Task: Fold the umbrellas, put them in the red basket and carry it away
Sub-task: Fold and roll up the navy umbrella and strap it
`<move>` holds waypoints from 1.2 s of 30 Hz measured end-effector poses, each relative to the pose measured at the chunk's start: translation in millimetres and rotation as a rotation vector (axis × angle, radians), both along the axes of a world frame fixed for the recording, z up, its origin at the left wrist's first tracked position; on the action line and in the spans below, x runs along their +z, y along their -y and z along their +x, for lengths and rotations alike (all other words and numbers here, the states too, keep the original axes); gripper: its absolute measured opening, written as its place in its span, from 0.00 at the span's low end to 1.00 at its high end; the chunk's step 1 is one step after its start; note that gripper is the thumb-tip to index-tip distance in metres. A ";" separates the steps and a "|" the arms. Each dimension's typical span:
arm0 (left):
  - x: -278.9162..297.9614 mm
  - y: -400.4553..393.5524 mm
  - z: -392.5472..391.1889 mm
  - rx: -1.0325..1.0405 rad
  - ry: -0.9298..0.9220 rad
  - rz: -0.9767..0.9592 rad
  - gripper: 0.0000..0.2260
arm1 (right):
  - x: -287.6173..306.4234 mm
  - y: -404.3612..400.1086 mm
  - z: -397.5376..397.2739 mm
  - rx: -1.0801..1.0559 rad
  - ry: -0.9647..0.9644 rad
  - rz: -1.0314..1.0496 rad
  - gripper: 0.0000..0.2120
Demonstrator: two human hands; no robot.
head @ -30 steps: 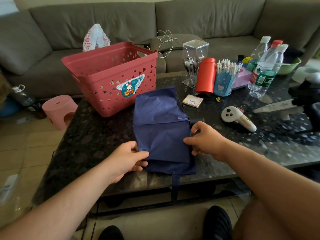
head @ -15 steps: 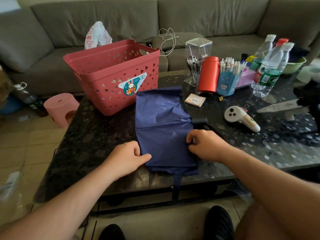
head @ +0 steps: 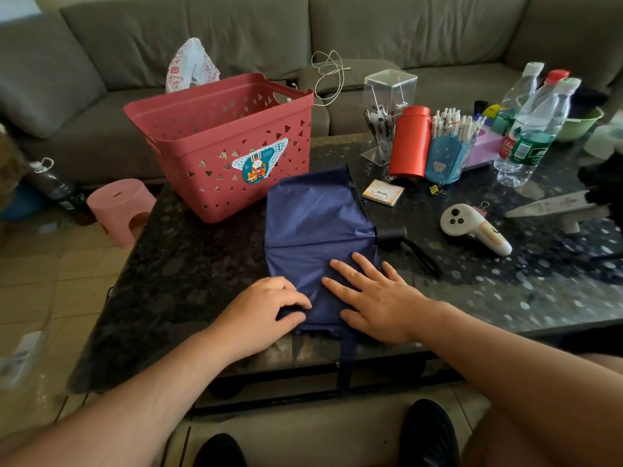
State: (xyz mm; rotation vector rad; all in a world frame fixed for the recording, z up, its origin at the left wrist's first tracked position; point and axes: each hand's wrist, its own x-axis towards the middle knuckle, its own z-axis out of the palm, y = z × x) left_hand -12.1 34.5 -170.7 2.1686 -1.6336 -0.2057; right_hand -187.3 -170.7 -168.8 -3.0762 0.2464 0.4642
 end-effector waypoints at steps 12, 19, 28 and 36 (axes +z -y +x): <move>25.3 15.3 48.4 0.461 -0.390 -0.147 0.03 | 35.0 33.3 16.6 -0.179 0.307 0.409 0.15; 38.3 62.9 68.6 0.706 -0.837 -0.339 0.08 | 59.6 57.5 41.3 -0.557 0.688 0.435 0.15; 43.1 78.1 54.0 0.643 -0.950 -0.478 0.05 | 38.1 63.0 60.4 -0.623 0.585 0.585 0.36; 49.9 60.0 41.3 0.483 -0.961 -0.487 0.08 | 46.3 64.9 62.7 -0.743 0.818 0.960 0.33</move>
